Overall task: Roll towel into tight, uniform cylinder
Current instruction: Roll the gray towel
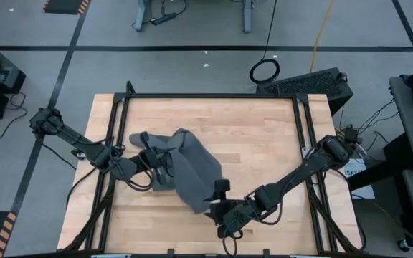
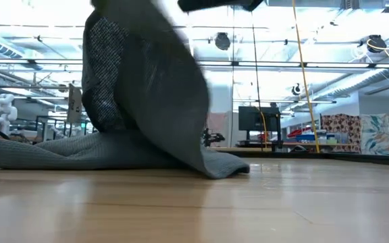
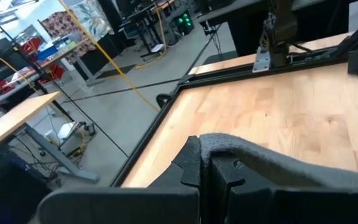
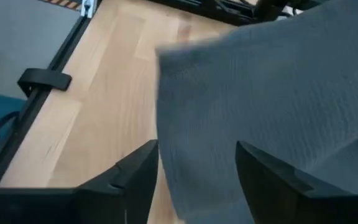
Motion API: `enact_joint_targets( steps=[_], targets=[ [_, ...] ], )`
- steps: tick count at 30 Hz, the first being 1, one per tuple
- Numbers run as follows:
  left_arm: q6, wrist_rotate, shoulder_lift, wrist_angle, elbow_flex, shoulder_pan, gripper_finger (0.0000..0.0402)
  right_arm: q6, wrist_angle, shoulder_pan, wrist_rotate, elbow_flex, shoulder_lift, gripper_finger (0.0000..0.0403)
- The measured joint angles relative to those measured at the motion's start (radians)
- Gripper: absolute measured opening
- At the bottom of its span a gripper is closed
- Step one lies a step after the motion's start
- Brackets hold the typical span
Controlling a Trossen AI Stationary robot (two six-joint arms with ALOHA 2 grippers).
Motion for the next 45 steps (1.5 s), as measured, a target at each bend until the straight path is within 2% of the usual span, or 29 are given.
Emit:
enact_joint_targets(
  steps=[6, 11, 13, 17, 20, 25, 30, 34, 40, 45],
  targets=[
    [0.0, 0.046, 0.002, 0.0, 0.0, 0.0, 0.0002, 0.0, 0.091, -0.034, -0.034, 0.0, 0.066, 0.0224],
    [0.0, 0.076, 0.002, 0.0, 0.0, 0.0, 0.0002, -0.045, 0.078, -0.065, -0.062, 0.0, 0.059, 0.0237],
    [-0.011, 0.118, 0.002, -0.001, 0.0, 0.0, 0.0002, -0.067, 0.068, -0.064, -0.025, 0.0, 0.043, 0.0236],
    [-0.052, 0.197, 0.002, -0.01, 0.0, 0.0, 0.0002, -0.125, 0.085, -0.063, 0.136, 0.001, 0.022, 0.0225],
    [-0.078, 0.2, 0.002, -0.035, 0.0, -0.002, 0.0002, -0.151, 0.111, -0.081, 0.186, 0.001, 0.022, 0.0219],
    [-0.102, 0.2, 0.008, -0.034, 0.0, -0.002, 0.0002, -0.153, 0.176, -0.147, 0.174, 0.001, 0.029, 0.0217],
    [-0.102, 0.199, 0.015, -0.019, 0.0, -0.001, 0.0002, -0.169, 0.208, -0.216, 0.044, 0.001, 0.041, 0.0214],
    [-0.102, 0.199, 0.017, -0.013, 0.0, 0.0, 0.0002, -0.197, 0.246, -0.25, 0.03, 0.001, 0.076, 0.0174],
    [-0.104, 0.199, 0.017, -0.023, 0.0, -0.002, 0.0002, -0.238, 0.244, -0.259, 0.031, 0.001, 0.101, 0.002],
    [-0.126, 0.199, 0.017, -0.074, 0.0, -0.005, 0.0002, -0.263, 0.217, -0.236, 0.065, 0.0, 0.06, 0.0011]
  ],
)
